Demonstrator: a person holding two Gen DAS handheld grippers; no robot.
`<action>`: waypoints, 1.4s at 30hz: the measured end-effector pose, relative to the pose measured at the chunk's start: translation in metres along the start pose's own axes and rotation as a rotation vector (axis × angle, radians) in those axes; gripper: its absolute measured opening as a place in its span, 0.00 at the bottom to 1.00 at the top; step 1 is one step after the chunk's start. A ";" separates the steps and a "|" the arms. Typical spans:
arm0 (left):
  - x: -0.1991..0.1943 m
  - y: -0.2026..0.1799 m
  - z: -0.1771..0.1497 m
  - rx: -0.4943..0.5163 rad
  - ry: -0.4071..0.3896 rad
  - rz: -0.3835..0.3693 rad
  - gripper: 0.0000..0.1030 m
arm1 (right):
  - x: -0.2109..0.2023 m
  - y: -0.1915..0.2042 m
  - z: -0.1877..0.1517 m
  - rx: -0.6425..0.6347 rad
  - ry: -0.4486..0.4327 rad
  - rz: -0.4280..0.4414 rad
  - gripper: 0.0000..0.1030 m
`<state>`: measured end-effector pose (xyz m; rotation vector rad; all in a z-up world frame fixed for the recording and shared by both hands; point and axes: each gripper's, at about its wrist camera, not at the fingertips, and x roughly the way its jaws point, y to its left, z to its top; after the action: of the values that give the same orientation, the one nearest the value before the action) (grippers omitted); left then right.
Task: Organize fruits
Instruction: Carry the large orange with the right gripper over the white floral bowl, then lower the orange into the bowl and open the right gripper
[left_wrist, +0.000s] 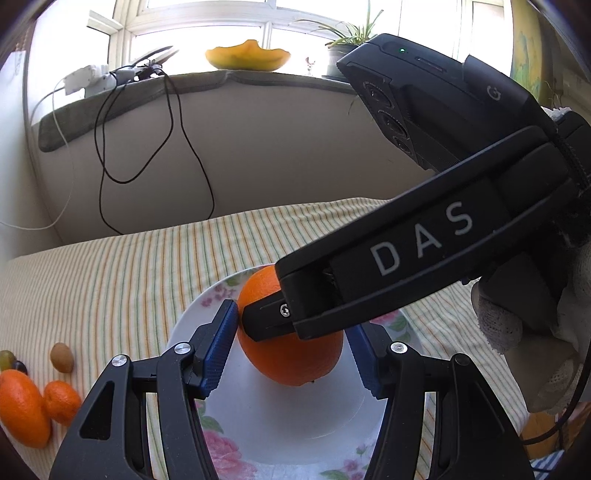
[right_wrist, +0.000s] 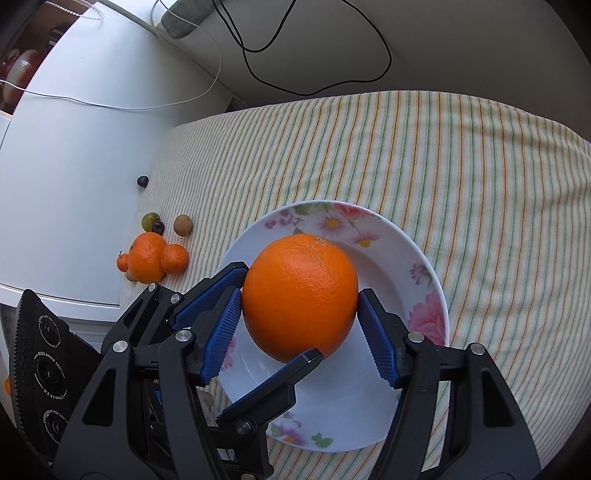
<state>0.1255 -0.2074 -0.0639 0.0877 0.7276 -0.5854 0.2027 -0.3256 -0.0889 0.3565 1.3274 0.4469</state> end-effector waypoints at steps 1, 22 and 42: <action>-0.001 -0.001 -0.001 -0.001 0.001 -0.002 0.56 | 0.000 0.000 0.001 0.000 0.000 -0.002 0.66; -0.006 0.001 0.005 0.010 -0.007 0.018 0.57 | -0.012 0.007 0.007 -0.036 -0.072 -0.068 0.67; -0.059 0.015 -0.017 -0.038 -0.060 0.062 0.61 | -0.047 0.031 -0.018 -0.101 -0.294 -0.147 0.70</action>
<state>0.0879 -0.1624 -0.0396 0.0566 0.6754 -0.5124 0.1737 -0.3222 -0.0374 0.2284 1.0322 0.3230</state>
